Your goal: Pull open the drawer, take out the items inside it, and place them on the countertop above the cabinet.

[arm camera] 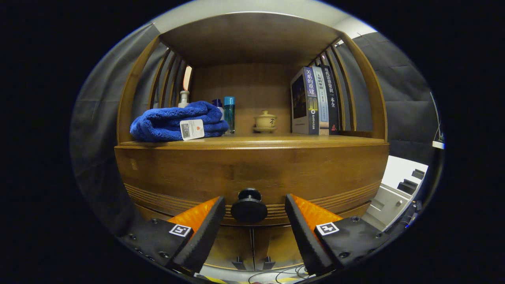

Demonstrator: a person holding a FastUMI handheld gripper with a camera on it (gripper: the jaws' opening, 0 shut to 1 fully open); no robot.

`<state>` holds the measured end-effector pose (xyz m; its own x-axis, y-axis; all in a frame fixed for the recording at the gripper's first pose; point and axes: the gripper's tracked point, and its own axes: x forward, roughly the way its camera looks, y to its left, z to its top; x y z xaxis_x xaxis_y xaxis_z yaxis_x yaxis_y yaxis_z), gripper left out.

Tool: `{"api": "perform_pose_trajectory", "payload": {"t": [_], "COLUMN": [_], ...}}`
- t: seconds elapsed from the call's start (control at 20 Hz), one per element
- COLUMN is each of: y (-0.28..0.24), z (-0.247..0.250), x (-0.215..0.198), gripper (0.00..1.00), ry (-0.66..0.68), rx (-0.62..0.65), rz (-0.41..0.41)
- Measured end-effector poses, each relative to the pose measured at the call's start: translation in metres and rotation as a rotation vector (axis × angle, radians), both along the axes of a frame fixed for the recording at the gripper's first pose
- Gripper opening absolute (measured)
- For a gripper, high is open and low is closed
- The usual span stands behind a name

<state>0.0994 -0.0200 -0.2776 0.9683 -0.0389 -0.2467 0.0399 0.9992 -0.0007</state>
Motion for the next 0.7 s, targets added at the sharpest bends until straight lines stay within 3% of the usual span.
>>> {"api": "perform_pose_trajectory", "payload": {"t": [0.35, 0.55, 0.7], "y": [0.001, -0.002, 0.007], "z": [-0.012, -0.028, -0.041], "x": [0.008, 0.007, -0.002], "gripper": [0.78, 0.4, 0.11], "ry": [0.017, 0.046, 0.096], "rx": [0.016, 0.025, 0.057], "rz": [-0.007, -0.051, -0.007]}}
